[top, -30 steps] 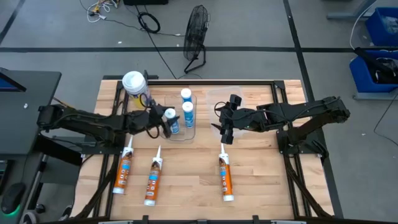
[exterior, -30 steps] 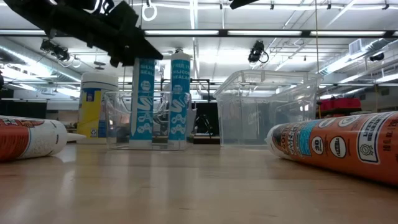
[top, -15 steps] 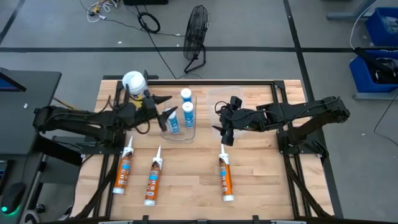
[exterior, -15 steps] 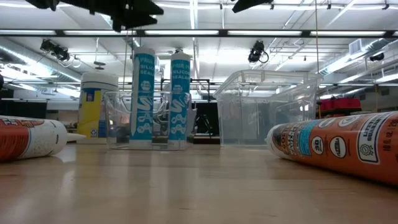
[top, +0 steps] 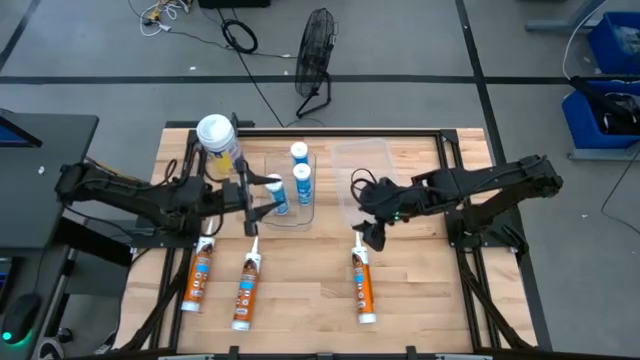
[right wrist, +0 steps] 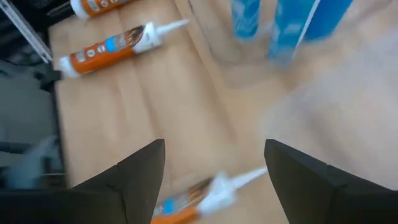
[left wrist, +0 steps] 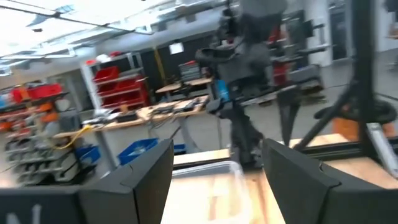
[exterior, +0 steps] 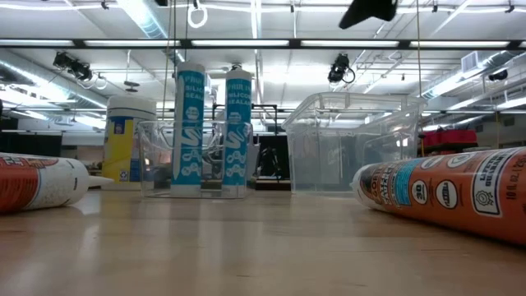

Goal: Pick & place silicon tubes, Sealant and Lysol wipes
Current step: Put the right orange sealant into the right transparent bin

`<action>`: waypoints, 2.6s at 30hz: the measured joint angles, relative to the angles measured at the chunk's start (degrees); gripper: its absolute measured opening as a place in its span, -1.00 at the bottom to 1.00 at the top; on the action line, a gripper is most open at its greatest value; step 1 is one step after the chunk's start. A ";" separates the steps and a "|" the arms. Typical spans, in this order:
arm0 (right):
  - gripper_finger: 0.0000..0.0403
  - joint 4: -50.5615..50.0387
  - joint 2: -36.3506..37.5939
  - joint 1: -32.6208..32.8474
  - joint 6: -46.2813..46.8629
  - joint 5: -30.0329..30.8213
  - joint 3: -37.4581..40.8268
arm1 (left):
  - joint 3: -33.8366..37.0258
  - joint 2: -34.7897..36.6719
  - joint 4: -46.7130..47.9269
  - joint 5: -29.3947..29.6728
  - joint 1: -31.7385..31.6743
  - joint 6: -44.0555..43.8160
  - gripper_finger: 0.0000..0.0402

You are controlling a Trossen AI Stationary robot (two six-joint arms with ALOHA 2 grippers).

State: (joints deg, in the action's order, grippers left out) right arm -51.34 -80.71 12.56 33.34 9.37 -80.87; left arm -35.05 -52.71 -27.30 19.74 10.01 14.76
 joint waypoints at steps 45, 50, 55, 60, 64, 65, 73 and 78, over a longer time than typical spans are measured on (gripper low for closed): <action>0.39 -8.16 -30.45 6.56 45.68 -4.13 -0.01 | 0.07 -0.04 10.47 -0.95 5.67 2.86 0.23; 0.39 -6.62 -31.47 6.32 44.28 -4.11 -0.01 | 0.07 -0.04 10.76 -0.97 5.67 2.87 0.23; 0.39 -6.24 -31.47 6.22 46.32 -4.90 -0.01 | 0.07 -0.04 11.01 -0.95 5.67 2.87 0.23; 0.39 -6.11 -32.08 5.83 47.76 -5.87 -0.01 | 0.07 -0.04 11.26 -0.95 5.67 2.58 0.23; 0.39 -4.45 -33.86 5.70 47.11 -8.40 -0.06 | 0.07 -0.04 11.62 -0.96 5.67 2.44 0.23; 0.39 -4.27 -34.32 5.66 46.72 -8.72 -0.05 | 0.07 -0.04 11.64 -0.96 5.67 2.43 0.23; 0.39 -4.56 -34.38 5.62 46.12 -8.63 0.04 | 0.07 -0.04 11.71 -0.97 5.67 2.43 0.23; 0.39 3.35 -34.57 5.53 44.38 -10.68 4.19 | 0.07 -0.04 11.75 -0.96 5.67 2.41 0.23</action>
State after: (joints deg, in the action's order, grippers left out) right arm -47.99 -115.27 18.09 77.72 -1.32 -76.67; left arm -34.98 -52.75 -15.55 18.77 15.68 17.17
